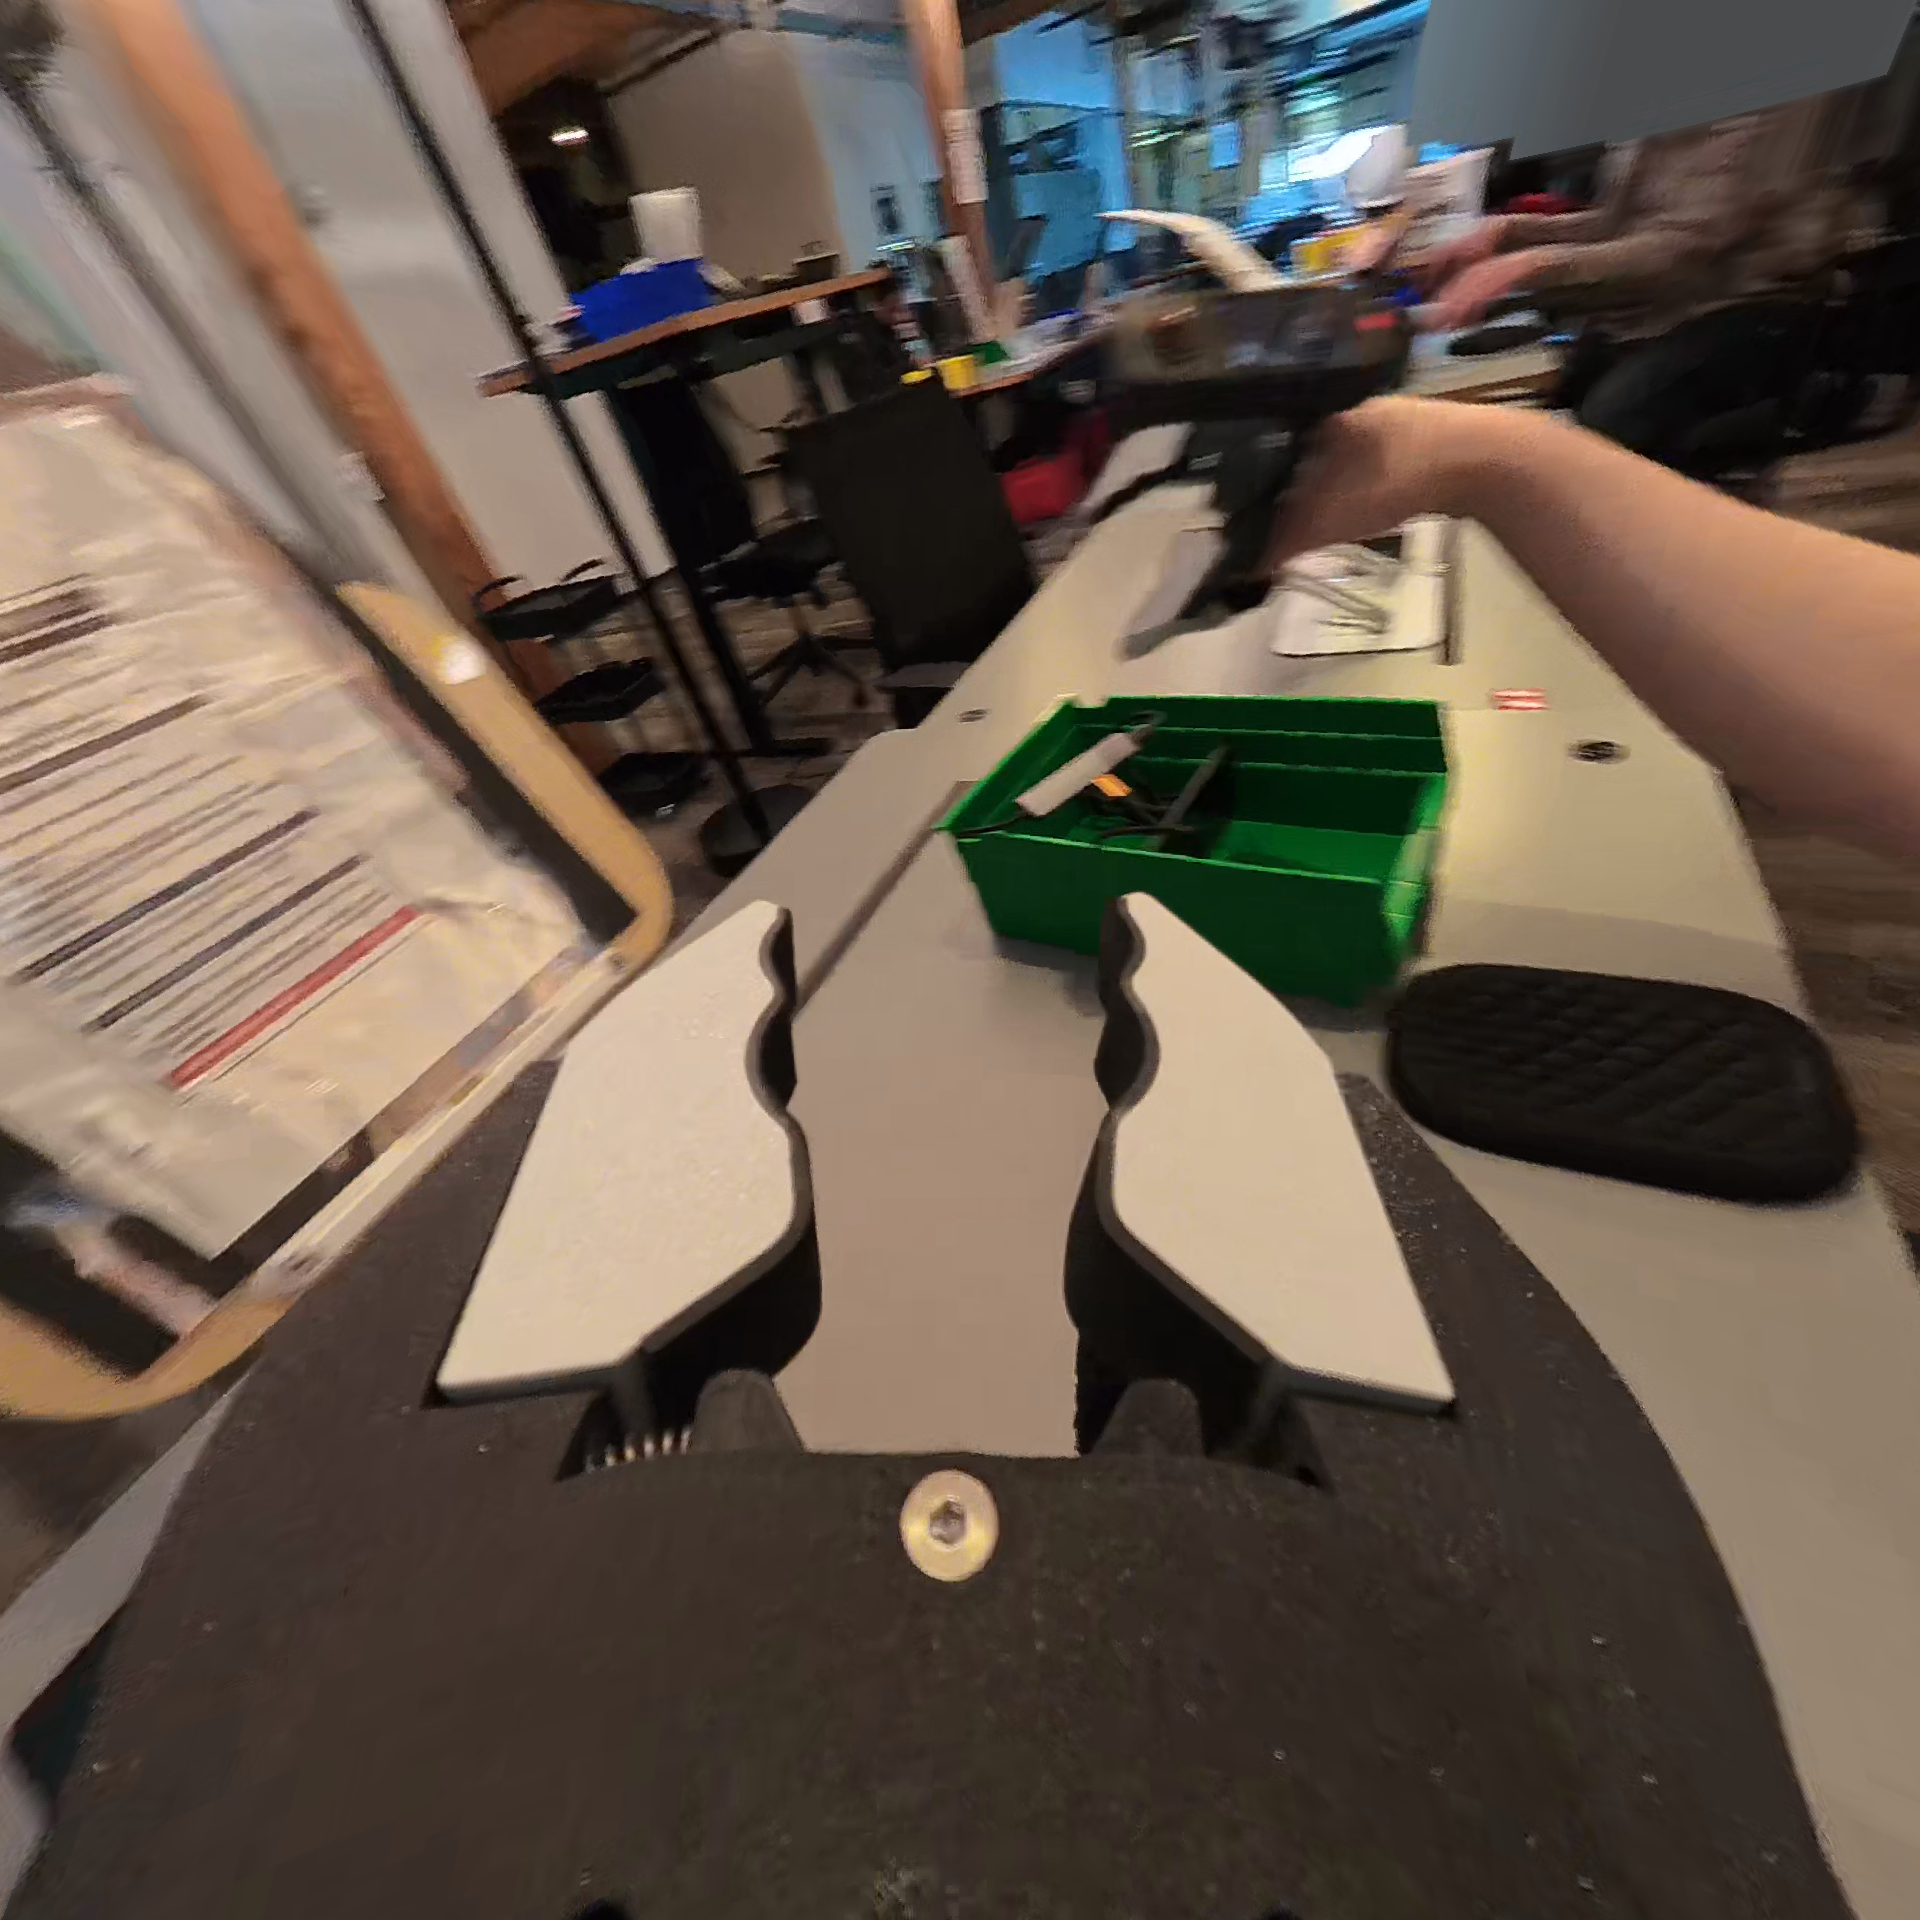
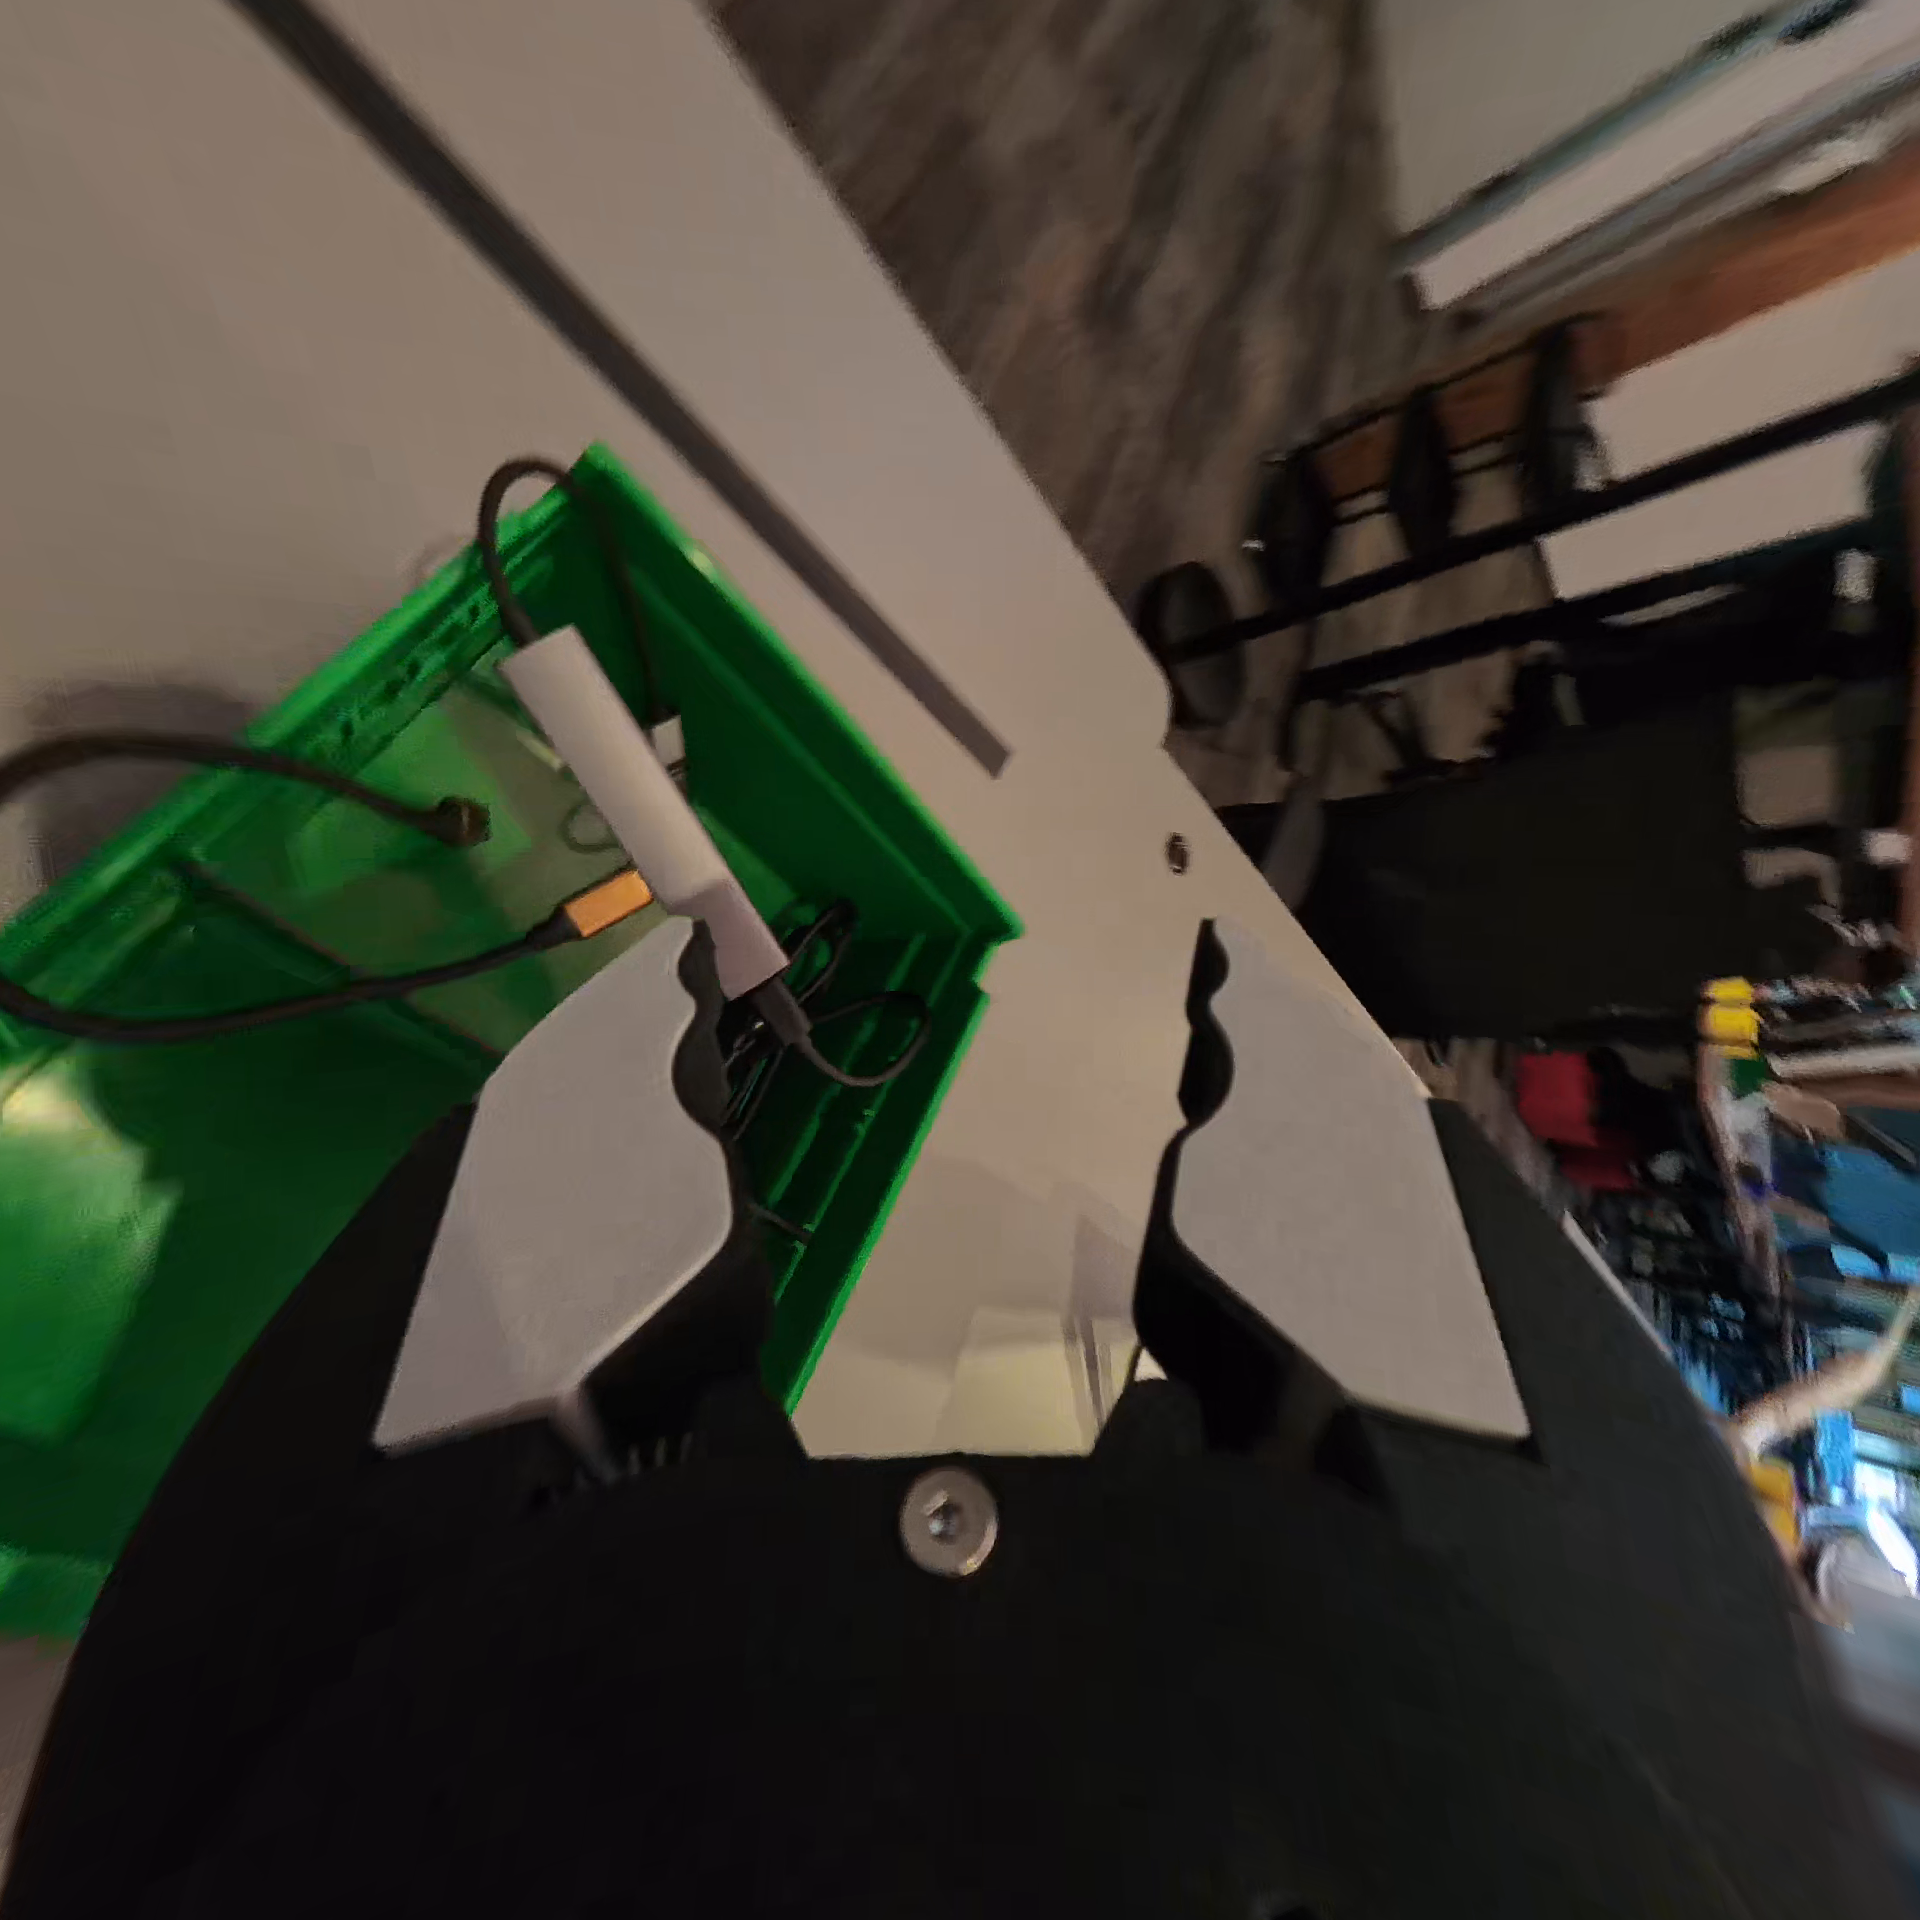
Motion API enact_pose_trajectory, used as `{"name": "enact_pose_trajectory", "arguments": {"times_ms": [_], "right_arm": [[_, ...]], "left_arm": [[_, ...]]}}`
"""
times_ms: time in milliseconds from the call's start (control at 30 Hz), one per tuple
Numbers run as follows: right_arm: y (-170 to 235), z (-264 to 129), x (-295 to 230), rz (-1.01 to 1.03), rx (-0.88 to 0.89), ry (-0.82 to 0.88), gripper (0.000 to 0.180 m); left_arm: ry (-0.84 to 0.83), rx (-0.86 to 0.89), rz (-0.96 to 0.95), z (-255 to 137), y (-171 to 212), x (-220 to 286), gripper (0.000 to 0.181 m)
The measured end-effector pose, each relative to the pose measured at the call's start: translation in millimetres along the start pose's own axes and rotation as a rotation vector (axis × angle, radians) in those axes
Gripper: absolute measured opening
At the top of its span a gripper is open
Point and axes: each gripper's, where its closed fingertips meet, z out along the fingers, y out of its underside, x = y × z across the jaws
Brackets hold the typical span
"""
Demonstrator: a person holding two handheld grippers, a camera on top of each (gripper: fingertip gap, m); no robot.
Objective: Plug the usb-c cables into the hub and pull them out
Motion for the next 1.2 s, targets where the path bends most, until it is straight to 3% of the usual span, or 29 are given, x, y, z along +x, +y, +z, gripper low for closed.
{"name": "enact_pose_trajectory", "arguments": {"times_ms": [133,267,433,667,867,1200], "right_arm": [[-25,-35,1,0.220,0.085,0.189,0.091],[-75,-65,-20,0.396,0.268,0.305,0.090],[-144,-94,-57,0.520,0.458,0.312,0.091],[-189,-88,-92,0.475,0.468,0.284,0.098],[-199,-81,-116,0.402,0.550,0.244,0.094],[-217,-93,-125,0.294,0.701,0.253,0.082]], "left_arm": [[-0.208,-0.016,-0.056,-3,4,-35,0.061],[-0.351,-0.013,-0.102,6,11,-56,0.063],[-0.575,-0.174,-0.013,28,43,-75,0.067],[-0.643,-0.261,-0.021,49,72,-80,0.070],[-0.911,-0.324,0.054,12,78,-119,0.073],[-0.977,-0.390,0.050,-17,86,-141,0.074]]}}
